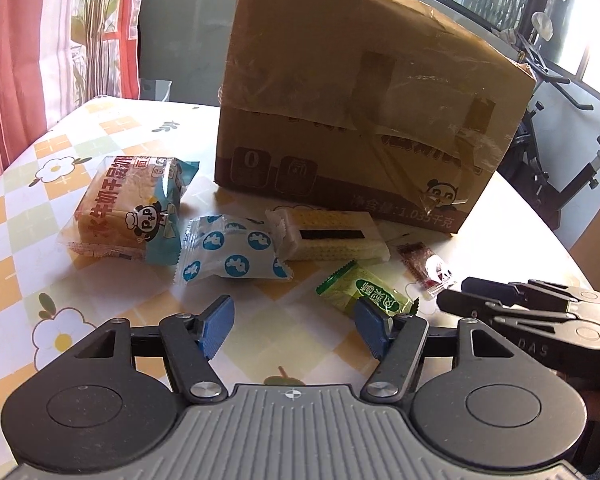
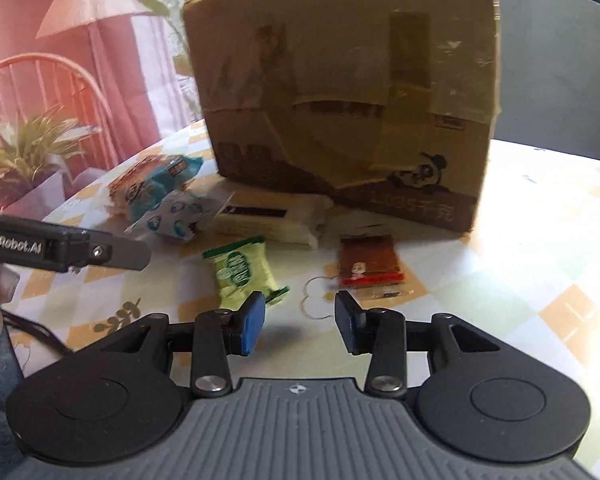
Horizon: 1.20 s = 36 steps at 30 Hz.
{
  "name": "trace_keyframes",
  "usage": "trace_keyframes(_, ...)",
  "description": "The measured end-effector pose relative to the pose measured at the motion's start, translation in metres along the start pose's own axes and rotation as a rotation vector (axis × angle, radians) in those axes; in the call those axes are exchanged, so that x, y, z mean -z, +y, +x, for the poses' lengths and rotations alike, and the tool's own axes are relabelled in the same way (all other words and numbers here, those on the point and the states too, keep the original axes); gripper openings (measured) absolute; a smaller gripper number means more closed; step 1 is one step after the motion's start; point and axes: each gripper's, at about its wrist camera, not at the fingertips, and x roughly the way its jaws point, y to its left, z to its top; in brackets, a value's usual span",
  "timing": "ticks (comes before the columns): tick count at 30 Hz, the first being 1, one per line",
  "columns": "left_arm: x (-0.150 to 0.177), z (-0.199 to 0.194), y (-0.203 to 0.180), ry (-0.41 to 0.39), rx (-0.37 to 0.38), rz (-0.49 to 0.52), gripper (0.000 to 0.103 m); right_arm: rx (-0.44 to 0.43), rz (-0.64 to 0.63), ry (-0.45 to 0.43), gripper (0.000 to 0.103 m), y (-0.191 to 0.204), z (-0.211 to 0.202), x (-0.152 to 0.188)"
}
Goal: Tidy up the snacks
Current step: 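Close left gripper on green packet while right gripper grasps orange-red packet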
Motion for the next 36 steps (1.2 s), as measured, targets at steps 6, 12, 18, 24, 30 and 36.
trace_keyframes(6, 0.001, 0.008, -0.014, 0.025, 0.067, 0.027, 0.067, 0.083, -0.032, 0.033, 0.044, -0.022, 0.022, -0.01)
trace_keyframes(12, -0.002, 0.024, -0.014, 0.07, 0.094, -0.023, 0.064, 0.101, -0.092, 0.04, 0.066, -0.018, 0.04, -0.013)
trace_keyframes(18, -0.005, 0.033, -0.019, 0.073, 0.095, -0.033, 0.064, 0.084, -0.144, 0.044, 0.076, -0.008, 0.038, -0.008)
trace_keyframes(24, -0.013, 0.036, -0.018, 0.066, 0.067, -0.015, 0.064, -0.027, -0.318, 0.016, 0.075, 0.031, 0.03, 0.005)
trace_keyframes(30, -0.015, 0.045, -0.023, 0.078, 0.076, 0.044, 0.064, 0.006, -0.222, -0.022, 0.076, 0.016, 0.027, 0.002)
trace_keyframes(36, -0.005, 0.062, -0.041, 0.09, 0.053, 0.2, 0.064, 0.048, -0.022, -0.033, 0.076, -0.011, 0.026, -0.005)
